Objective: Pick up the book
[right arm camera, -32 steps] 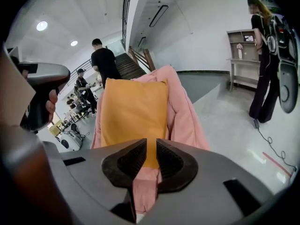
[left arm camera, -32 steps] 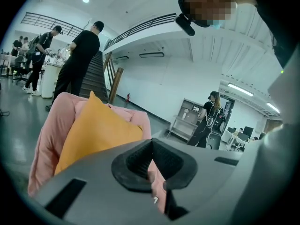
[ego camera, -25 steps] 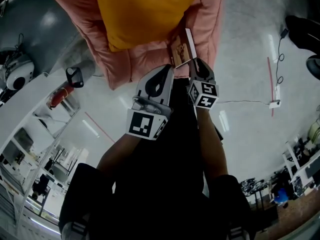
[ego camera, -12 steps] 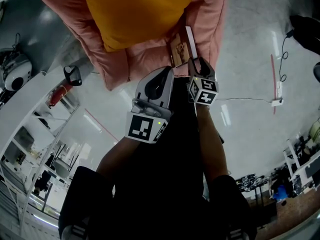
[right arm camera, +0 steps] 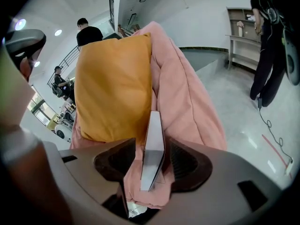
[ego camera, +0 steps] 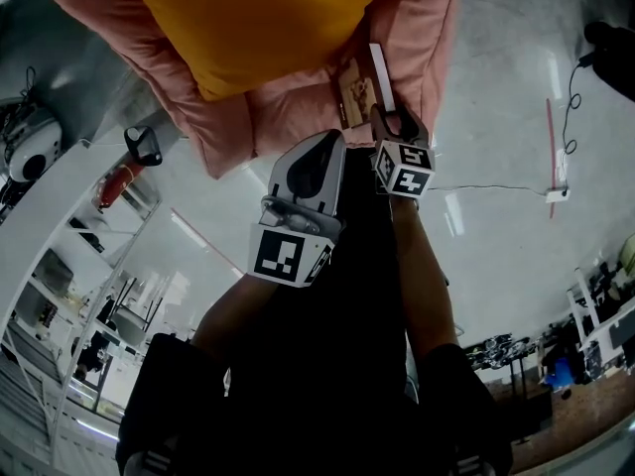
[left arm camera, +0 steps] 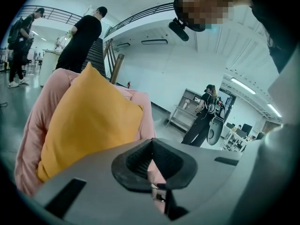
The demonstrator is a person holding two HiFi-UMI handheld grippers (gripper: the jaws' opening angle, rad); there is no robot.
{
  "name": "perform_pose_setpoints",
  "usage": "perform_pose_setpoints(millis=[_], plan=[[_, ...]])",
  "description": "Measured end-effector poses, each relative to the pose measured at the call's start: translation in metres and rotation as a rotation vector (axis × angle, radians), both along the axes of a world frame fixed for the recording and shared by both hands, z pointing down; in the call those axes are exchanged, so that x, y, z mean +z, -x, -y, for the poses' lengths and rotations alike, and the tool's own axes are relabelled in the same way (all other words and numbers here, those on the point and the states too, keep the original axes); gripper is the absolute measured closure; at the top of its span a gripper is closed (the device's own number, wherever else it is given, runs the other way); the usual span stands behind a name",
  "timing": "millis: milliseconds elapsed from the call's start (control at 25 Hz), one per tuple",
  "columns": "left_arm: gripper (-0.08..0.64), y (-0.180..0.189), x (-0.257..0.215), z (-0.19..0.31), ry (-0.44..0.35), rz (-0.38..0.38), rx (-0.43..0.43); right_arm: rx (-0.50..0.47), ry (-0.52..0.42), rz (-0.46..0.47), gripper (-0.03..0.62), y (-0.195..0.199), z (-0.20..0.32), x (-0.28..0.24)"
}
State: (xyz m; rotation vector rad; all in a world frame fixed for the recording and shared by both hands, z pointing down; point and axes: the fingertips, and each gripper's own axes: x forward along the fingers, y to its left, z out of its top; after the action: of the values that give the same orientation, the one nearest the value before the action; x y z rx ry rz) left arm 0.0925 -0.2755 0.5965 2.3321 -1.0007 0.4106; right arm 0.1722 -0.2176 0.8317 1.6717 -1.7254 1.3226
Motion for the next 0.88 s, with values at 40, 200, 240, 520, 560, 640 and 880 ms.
perform_pose_setpoints(millis=[40, 200, 240, 520, 560, 640, 880], plan=[[0.552, -0.001, 0.002, 0.0, 0.003, 0.001, -0.001, -0.003, 0.004, 0.002, 0.387, 0.0, 0.001, 0.002], [0.552, -0.002, 0.009, 0.001, 0.012, 0.006, -0.015, -0.02, 0.019, 0.004, 0.383, 0.001, 0.004, 0.01], [0.552, -0.003, 0.01, 0.002, 0.014, 0.008, -0.017, -0.028, 0.024, 0.006, 0.383, 0.002, 0.004, 0.012], [0.552, 0.003, 0.02, 0.006, 0.024, 0.013, -0.033, -0.048, 0.06, 0.028, 0.383, 0.014, 0.007, 0.031], [0.552, 0.004, 0.022, 0.007, 0.028, 0.015, -0.033, -0.048, 0.064, 0.024, 0.383, 0.014, 0.007, 0.033], [0.552, 0.005, 0.025, 0.008, 0.036, 0.018, -0.03, -0.043, 0.074, 0.015, 0.383, 0.014, 0.008, 0.037], [0.552, 0.006, 0.029, 0.011, 0.041, 0.019, -0.041, -0.042, 0.089, 0.008, 0.385, 0.013, 0.009, 0.043]])
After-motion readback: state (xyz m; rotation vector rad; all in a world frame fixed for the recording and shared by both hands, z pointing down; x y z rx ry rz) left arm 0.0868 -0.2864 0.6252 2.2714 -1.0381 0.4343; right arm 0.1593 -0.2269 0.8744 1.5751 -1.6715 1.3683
